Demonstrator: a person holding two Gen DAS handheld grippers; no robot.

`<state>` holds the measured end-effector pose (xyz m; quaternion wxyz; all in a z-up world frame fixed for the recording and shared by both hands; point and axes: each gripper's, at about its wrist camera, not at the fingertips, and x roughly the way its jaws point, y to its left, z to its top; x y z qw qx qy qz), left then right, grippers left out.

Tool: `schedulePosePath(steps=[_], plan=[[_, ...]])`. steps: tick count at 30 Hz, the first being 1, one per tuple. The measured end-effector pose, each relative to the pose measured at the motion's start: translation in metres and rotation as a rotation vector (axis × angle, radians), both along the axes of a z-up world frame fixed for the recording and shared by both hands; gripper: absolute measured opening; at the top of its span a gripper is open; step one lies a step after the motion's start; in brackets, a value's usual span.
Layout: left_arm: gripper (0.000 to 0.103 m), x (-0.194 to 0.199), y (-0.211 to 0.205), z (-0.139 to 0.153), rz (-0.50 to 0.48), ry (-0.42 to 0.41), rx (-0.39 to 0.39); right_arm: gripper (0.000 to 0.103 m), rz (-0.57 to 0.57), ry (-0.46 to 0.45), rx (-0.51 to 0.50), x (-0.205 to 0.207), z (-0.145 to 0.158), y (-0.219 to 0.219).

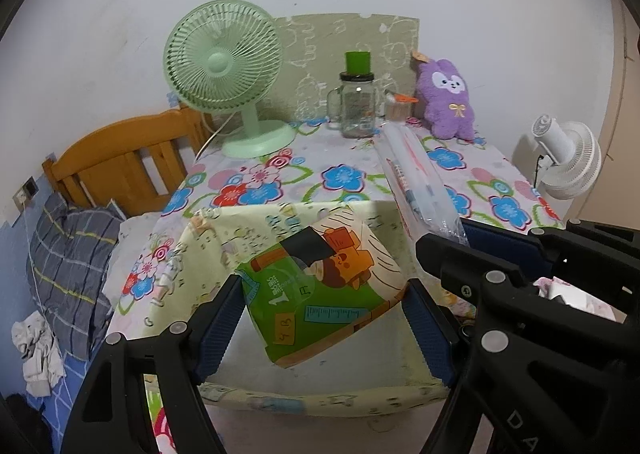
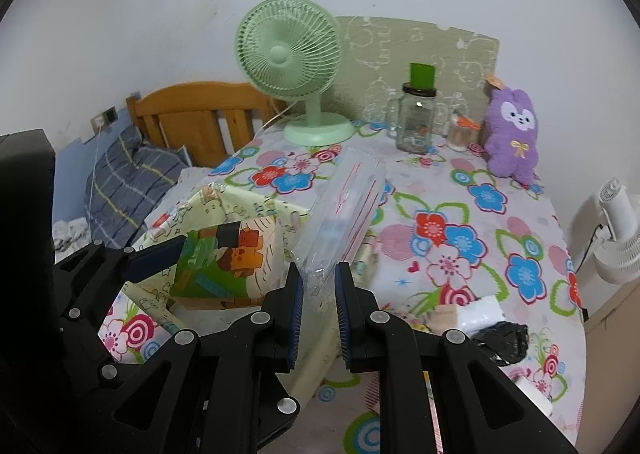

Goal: Organize soft objects
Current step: 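Carry the green package with the left tool while the right tool carries the bag toward the fabric box, then open the left tool over the fabric box while the right tool drops the bag in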

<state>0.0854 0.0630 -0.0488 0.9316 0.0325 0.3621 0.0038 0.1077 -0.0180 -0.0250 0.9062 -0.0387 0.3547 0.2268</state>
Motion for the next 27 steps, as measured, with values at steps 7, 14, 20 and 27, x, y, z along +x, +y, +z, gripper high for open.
schedulePosePath(steps=[7, 14, 20, 27], plan=[[0.081, 0.003, 0.021, -0.009, 0.029, 0.021, 0.0, 0.018, 0.049, 0.013, -0.016, 0.005, -0.007, 0.025], [0.082, 0.011, 0.042, -0.021, 0.067, 0.056, -0.006, 0.018, 0.109, 0.03, -0.036, 0.009, -0.014, 0.046], [0.084, 0.017, 0.054, -0.031, 0.091, 0.084, -0.004, 0.018, 0.152, 0.065, -0.031, 0.017, -0.02, 0.058], [0.086, 0.025, 0.057, -0.042, 0.079, 0.124, 0.003, 0.018, 0.179, 0.099, -0.043, 0.023, -0.03, 0.067]])
